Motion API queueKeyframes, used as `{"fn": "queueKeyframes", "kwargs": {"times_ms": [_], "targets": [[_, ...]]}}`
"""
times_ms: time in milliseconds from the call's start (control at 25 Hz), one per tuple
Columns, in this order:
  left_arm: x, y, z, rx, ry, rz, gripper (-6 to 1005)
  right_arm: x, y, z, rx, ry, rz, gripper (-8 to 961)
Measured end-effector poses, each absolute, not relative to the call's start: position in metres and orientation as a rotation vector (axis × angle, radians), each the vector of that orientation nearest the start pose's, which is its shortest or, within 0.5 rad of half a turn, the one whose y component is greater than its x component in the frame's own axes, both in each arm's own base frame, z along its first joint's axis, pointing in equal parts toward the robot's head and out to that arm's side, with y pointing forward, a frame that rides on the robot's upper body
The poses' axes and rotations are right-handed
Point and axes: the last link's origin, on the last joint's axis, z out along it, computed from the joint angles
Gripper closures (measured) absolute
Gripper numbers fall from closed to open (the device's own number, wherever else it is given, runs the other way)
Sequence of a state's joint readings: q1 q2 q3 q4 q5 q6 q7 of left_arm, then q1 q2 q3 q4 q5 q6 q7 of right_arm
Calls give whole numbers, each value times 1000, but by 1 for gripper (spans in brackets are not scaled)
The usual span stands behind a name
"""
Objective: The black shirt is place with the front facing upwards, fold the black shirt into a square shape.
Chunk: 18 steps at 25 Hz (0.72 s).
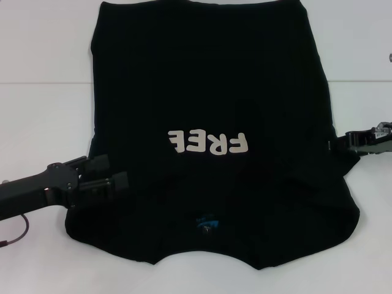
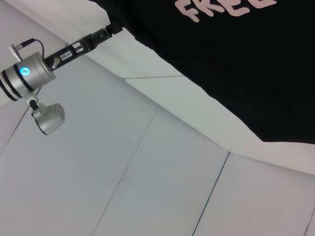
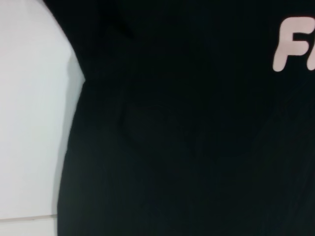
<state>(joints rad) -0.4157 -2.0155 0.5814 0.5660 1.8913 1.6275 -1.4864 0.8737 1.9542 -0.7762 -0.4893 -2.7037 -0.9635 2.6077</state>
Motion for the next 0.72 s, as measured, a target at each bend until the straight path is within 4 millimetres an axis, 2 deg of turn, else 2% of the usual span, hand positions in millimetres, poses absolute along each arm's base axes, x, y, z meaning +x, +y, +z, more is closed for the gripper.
{"fn": "queueKeyframes", "kwargs": {"times_ms": [400, 720], "targets": [[-305, 301, 32, -2494, -962, -922, 93, 272, 444, 17, -2030, 1514, -61, 96], [-305, 300, 32, -2490, -964, -921, 94, 274, 444, 22, -2030, 1515, -63, 96]]}}
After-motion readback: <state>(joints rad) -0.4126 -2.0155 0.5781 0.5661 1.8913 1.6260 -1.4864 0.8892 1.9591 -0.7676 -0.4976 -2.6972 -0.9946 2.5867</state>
